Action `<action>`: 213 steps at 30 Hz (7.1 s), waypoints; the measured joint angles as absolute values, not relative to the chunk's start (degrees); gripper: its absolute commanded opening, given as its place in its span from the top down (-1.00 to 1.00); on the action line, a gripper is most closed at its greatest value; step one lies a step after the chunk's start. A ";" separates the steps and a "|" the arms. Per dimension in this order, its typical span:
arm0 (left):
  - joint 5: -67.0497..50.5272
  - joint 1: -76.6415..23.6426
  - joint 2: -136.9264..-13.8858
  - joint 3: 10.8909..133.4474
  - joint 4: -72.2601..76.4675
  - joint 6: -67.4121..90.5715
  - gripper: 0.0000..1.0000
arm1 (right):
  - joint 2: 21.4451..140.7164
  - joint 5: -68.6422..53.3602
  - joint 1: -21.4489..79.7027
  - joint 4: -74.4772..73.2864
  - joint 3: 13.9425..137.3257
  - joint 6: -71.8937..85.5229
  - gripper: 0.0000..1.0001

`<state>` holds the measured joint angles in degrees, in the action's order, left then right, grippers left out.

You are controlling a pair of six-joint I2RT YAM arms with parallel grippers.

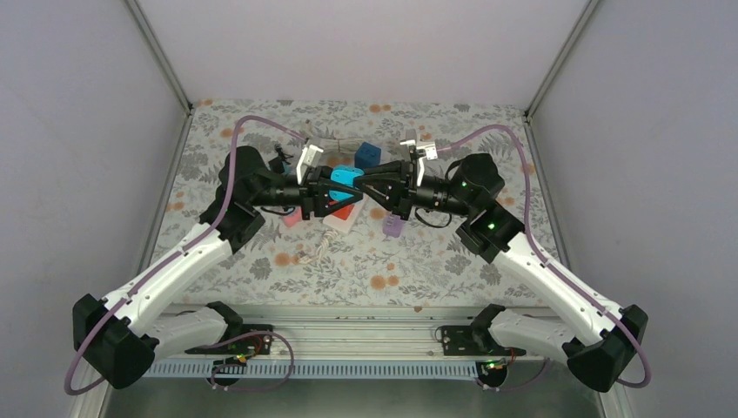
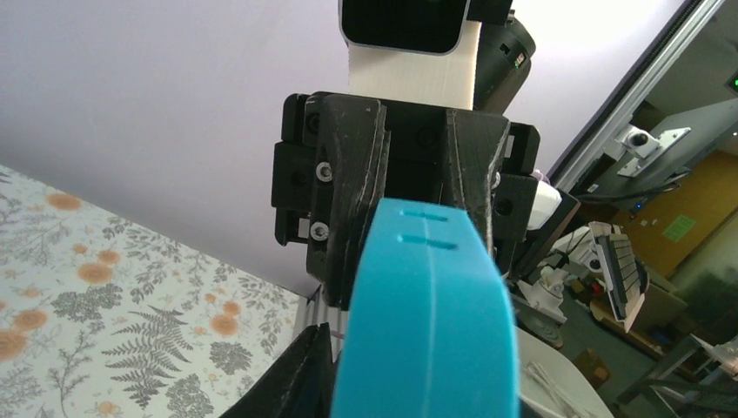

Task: Insert the plug

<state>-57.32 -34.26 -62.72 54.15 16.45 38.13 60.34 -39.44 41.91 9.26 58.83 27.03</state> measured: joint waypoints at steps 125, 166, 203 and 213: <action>1.93 -37.15 -113.21 102.35 -67.79 9.67 0.96 | 51.07 -0.84 23.49 -21.56 34.74 35.46 -0.77; 4.71 -38.00 -112.97 96.62 -61.80 12.69 0.95 | 51.55 -1.28 23.11 -21.04 33.06 35.46 -0.77; 6.20 -38.37 -109.25 94.83 -60.05 15.51 0.43 | 50.92 -1.19 22.74 -21.80 33.12 35.68 -0.77; 5.61 -38.24 -97.12 87.55 -52.38 17.17 -0.55 | 51.07 1.37 22.74 -26.28 37.60 35.68 -0.80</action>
